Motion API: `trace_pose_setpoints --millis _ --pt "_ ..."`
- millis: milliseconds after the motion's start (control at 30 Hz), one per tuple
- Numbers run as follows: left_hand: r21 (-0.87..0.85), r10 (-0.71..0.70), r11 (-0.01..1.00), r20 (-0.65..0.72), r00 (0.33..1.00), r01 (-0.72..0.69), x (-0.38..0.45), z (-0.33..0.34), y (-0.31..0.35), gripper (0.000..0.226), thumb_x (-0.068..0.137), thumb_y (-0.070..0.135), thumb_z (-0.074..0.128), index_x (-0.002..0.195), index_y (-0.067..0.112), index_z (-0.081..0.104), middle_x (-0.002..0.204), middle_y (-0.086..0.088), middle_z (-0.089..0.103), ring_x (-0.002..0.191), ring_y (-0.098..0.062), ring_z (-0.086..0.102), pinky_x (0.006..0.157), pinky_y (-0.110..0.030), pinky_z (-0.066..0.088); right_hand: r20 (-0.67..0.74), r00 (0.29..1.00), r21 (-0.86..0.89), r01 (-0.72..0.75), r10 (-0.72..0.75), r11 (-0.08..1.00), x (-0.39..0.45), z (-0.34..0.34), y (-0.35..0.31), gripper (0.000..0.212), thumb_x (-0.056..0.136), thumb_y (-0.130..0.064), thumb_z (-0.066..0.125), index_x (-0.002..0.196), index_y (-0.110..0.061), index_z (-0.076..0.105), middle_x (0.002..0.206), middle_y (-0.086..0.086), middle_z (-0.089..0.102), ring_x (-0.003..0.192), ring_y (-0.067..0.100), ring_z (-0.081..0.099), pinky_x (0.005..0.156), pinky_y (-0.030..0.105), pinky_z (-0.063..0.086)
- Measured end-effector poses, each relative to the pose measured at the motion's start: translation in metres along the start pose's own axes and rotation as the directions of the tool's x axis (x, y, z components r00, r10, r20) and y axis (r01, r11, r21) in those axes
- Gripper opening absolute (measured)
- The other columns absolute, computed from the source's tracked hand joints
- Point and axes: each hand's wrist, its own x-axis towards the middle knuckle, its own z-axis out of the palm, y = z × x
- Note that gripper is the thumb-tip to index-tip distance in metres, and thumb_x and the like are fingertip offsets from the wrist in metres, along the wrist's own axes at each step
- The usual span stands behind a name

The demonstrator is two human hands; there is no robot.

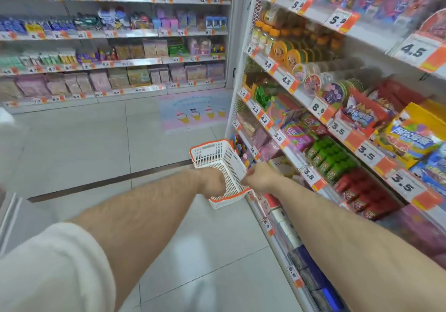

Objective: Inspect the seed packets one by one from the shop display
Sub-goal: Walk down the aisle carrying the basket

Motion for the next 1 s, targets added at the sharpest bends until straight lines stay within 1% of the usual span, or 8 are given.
trace_pose_setpoints --millis 200,333,433,567,667,800,933,1000 --pt "-0.029 0.045 0.999 0.035 0.998 -0.044 0.103 -0.044 -0.063 0.030 0.096 0.020 0.046 0.111 0.007 0.068 0.111 -0.010 0.070 0.105 -0.027 0.066 0.088 -0.033 0.053 0.028 0.998 0.030 -0.061 0.060 0.998 0.111 0.001 -0.023 0.016 0.087 -0.023 0.064 0.079 -0.009 0.065 0.074 0.006 0.060 0.071 0.022 0.059 0.062 0.026 0.043" --pt "-0.071 0.115 0.991 0.067 0.991 -0.111 0.182 -0.072 -0.108 0.032 0.094 0.014 0.046 0.115 0.003 0.068 0.120 -0.014 0.068 0.108 -0.029 0.065 0.085 -0.032 0.053 -0.031 0.985 0.078 -0.170 0.172 0.982 0.182 0.010 -0.043 0.027 0.087 -0.024 0.063 0.066 -0.010 0.055 0.069 0.010 0.054 0.067 0.024 0.053 0.058 0.028 0.040" --pt "-0.143 0.155 0.980 0.095 0.983 -0.140 0.229 -0.091 -0.139 0.032 0.094 0.012 0.047 0.115 0.001 0.069 0.120 -0.016 0.068 0.104 -0.028 0.066 0.085 -0.033 0.054 -0.091 0.955 0.167 -0.266 0.283 0.949 0.221 0.020 -0.053 0.021 0.087 -0.022 0.063 0.072 -0.008 0.058 0.072 0.012 0.058 0.071 0.025 0.055 0.063 0.031 0.042" --pt "-0.128 0.180 0.980 0.225 0.958 -0.154 0.274 -0.104 -0.169 0.027 0.096 0.012 0.047 0.108 0.000 0.068 0.112 -0.017 0.069 0.104 -0.030 0.066 0.068 -0.025 0.049 -0.089 0.892 0.292 -0.403 0.444 0.867 0.256 0.034 -0.053 0.019 0.088 -0.024 0.060 0.081 -0.008 0.066 0.080 0.013 0.069 0.083 0.030 0.065 0.075 0.034 0.051" --pt "-0.135 0.169 0.982 0.290 0.942 -0.134 0.317 -0.106 -0.178 0.016 0.098 0.014 0.047 0.093 0.016 0.062 0.101 -0.008 0.063 0.099 -0.025 0.066 0.074 -0.027 0.052 -0.069 0.842 0.423 -0.461 0.534 0.780 0.280 0.039 -0.048 0.016 0.087 -0.019 0.058 0.072 -0.013 0.057 0.067 0.005 0.062 0.075 0.028 0.063 0.072 0.034 0.050" --pt "-0.157 0.171 0.980 0.333 0.927 -0.124 0.368 -0.105 -0.172 0.028 0.098 0.010 0.045 0.073 0.021 0.052 0.099 -0.009 0.060 0.110 -0.032 0.065 0.078 -0.031 0.052 0.012 0.756 0.605 -0.527 0.655 0.597 0.321 0.051 -0.023 0.021 0.082 -0.017 0.060 0.063 -0.010 0.056 0.067 0.011 0.058 0.065 0.028 0.057 0.059 0.035 0.043" --pt "-0.148 0.159 0.983 0.399 0.903 -0.108 0.424 -0.090 -0.169 0.013 0.092 0.004 0.050 0.082 0.008 0.057 0.095 -0.011 0.058 0.086 -0.026 0.062 0.059 -0.025 0.042 0.151 0.662 0.759 -0.553 0.735 0.342 0.365 0.070 0.010 0.020 0.081 -0.011 0.059 0.062 -0.012 0.054 0.062 0.008 0.055 0.057 0.024 0.048 0.052 0.029 0.036" --pt "-0.126 0.153 0.986 0.433 0.888 -0.108 0.451 -0.079 -0.168 0.020 0.090 0.002 0.048 0.071 0.008 0.052 0.087 -0.009 0.056 0.081 -0.023 0.058 0.057 -0.023 0.039 0.210 0.605 0.798 -0.560 0.768 0.224 0.386 0.082 0.026 0.020 0.083 -0.009 0.059 0.064 -0.011 0.053 0.064 0.010 0.055 0.059 0.024 0.048 0.052 0.029 0.036"
